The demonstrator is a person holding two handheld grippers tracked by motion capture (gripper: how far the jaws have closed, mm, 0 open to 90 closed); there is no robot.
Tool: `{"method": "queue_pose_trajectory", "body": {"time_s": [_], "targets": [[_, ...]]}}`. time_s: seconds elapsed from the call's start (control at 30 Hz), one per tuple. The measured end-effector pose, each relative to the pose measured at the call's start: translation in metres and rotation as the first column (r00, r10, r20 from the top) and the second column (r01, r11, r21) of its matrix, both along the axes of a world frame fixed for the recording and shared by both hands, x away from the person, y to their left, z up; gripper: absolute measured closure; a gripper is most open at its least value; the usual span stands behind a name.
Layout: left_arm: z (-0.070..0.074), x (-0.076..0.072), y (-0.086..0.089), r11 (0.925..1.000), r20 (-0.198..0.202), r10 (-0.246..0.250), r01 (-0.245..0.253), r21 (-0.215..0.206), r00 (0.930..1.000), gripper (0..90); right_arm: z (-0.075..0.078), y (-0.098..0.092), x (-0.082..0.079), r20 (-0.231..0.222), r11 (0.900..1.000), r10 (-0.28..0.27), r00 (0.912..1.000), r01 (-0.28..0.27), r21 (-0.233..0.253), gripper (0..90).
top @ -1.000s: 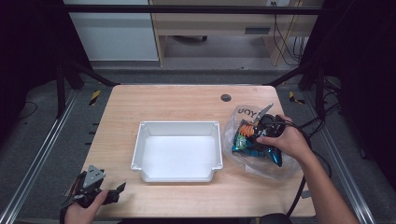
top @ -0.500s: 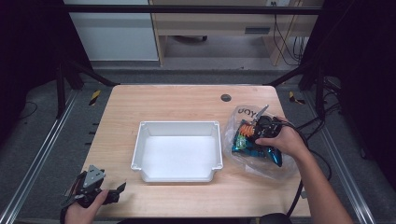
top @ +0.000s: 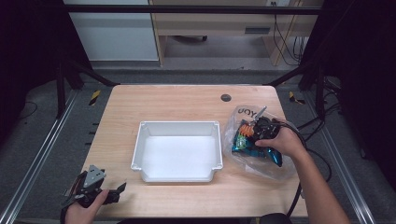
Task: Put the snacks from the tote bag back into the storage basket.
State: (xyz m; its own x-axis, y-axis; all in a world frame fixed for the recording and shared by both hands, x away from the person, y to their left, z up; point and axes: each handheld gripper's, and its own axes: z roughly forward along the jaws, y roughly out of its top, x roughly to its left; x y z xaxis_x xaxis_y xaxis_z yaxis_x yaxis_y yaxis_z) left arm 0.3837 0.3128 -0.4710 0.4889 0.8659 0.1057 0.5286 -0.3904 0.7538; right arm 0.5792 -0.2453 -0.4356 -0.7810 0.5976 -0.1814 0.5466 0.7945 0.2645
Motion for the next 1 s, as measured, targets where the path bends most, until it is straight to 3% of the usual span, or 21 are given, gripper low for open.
{"method": "queue_pose_trajectory", "body": {"time_s": [0.2, 0.47, 0.63, 0.83, 1.0], "targets": [[-0.001, 0.0, 0.0, 1.0, -0.006, -0.001, 0.001, 0.002, 1.0, 4.7, -0.005, 0.0, -0.001, -0.003, 1.0, 0.004, 1.0, -0.004, -0.007, 9.5], [0.0, -0.001, -0.001, 1.0, -0.005, -0.004, 0.004, 0.006, 1.0, 4.7, -0.004, 0.0, -0.007, -0.011, 0.999, 0.023, 0.9997, -0.023, -0.025, 21.6], [0.0, -0.001, -0.001, 0.9999, -0.004, -0.005, 0.006, 0.01, 1.0, 4.6, -0.002, -0.001, -0.012, 0.012, 0.999, 0.041, 0.9991, -0.041, -0.029, 26.2], [-0.001, -0.001, -0.002, 0.9999, -0.008, -0.006, 0.006, 0.013, 0.9999, 4.7, 0.004, -0.004, -0.017, 0.038, 0.998, 0.056, 0.9977, -0.055, -0.014, 34.0], [-0.001, -0.001, -0.001, 0.9999, -0.005, 0.0, 0.0, 0.013, 1.0, 4.6, 0.013, -0.011, -0.024, 0.077, 0.998, 0.032, 0.9965, -0.036, 0.042, 38.6]]}}
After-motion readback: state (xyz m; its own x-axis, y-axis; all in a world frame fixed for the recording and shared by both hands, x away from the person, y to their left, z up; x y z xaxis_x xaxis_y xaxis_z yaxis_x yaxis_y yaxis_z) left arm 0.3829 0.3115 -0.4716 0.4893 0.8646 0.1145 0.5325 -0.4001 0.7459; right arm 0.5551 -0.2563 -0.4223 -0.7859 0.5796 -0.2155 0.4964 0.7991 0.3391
